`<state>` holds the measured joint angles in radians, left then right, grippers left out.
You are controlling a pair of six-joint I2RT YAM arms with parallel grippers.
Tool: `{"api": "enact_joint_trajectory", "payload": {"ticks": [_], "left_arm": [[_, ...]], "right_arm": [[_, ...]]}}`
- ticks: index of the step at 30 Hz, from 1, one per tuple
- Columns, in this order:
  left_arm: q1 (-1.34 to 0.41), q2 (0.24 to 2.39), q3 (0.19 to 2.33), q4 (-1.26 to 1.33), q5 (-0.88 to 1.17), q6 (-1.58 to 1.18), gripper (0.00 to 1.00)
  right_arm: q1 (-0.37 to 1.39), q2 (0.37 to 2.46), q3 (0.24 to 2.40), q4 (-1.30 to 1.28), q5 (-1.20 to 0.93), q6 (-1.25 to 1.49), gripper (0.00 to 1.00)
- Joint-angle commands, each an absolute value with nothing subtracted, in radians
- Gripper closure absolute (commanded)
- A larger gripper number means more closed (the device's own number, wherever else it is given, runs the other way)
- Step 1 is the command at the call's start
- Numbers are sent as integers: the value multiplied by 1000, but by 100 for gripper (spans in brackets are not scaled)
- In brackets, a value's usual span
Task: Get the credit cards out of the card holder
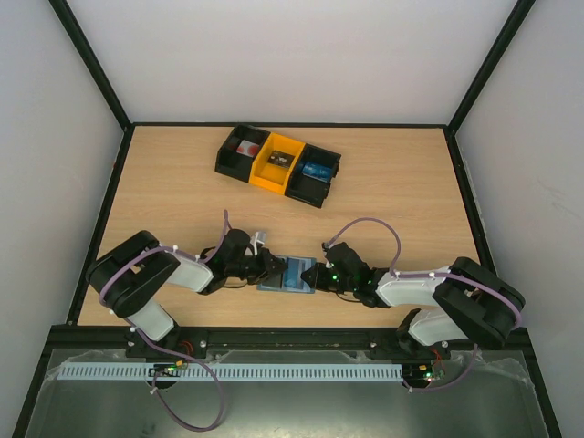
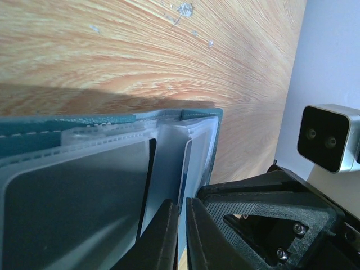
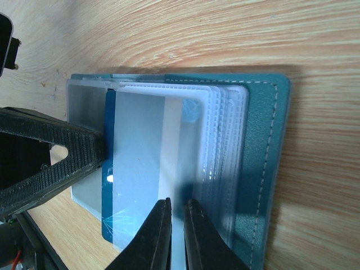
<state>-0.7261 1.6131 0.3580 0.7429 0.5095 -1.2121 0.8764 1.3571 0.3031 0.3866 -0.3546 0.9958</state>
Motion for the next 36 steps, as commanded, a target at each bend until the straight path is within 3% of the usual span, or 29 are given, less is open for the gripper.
{"api": "enact_joint_trajectory", "payload": {"ticks": [1, 4, 9, 13, 28, 36], "left_arm": [[-733, 1618, 354, 785, 535, -1206, 93], [-733, 1610, 352, 774, 531, -1202, 90], [-733, 1605, 355, 714, 507, -1169, 74], [-733, 1611, 350, 708, 500, -1163, 71], [-752, 1663, 348, 785, 502, -1196, 73], [-755, 1656, 342, 810, 507, -1210, 85]], "right_arm": [[874, 1368, 280, 349, -317, 993, 91], [873, 1367, 266, 359, -306, 1002, 91], [873, 1358, 265, 345, -293, 1000, 92], [874, 1341, 257, 337, -280, 999, 92], [873, 1381, 249, 374, -282, 996, 94], [873, 1392, 244, 413, -301, 1001, 94]]}}
